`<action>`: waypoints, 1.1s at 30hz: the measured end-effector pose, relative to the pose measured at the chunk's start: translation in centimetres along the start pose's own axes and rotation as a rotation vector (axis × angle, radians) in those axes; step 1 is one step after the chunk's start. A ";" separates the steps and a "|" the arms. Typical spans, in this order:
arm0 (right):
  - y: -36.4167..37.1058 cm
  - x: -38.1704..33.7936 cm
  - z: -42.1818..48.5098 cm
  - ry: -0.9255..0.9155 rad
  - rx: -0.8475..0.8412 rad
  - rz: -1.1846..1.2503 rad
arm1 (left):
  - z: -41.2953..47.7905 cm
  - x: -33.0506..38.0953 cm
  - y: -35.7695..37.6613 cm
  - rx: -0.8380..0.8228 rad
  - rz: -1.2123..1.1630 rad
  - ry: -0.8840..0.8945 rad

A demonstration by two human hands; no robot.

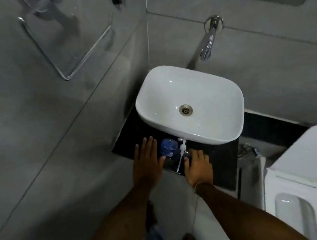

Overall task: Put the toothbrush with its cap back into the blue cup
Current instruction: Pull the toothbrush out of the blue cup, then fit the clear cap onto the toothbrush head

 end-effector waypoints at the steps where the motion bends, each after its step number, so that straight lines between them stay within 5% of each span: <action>1: 0.5 0.0 1.0 0.093 -0.036 0.093 | 0.6 -0.4 0.6 -0.030 -0.017 0.005; 10: 2.9 -1.8 6.1 0.401 -0.127 0.318 | 3.3 -1.8 3.1 -0.047 -0.192 0.130; 19: 1.0 0.4 5.1 0.415 -0.125 0.372 | 4.0 -2.3 3.9 -0.049 -0.309 0.187; 27: -9.5 -2.0 0.4 0.175 0.165 0.998 | 4.2 -2.5 4.1 -0.040 -0.351 0.186; 33: -9.5 -6.9 0.3 -0.021 0.123 1.055 | 4.4 -2.6 4.0 -0.036 -0.324 0.208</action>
Point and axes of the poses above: each hand's wrist, its own z-axis towards the middle knuckle, its own y-axis out of the palm, x = y × z, the point moved 6 cm from there along z, towards the middle knuckle, and after that the axes turned 11 degrees about y, right-handed, at the moved point
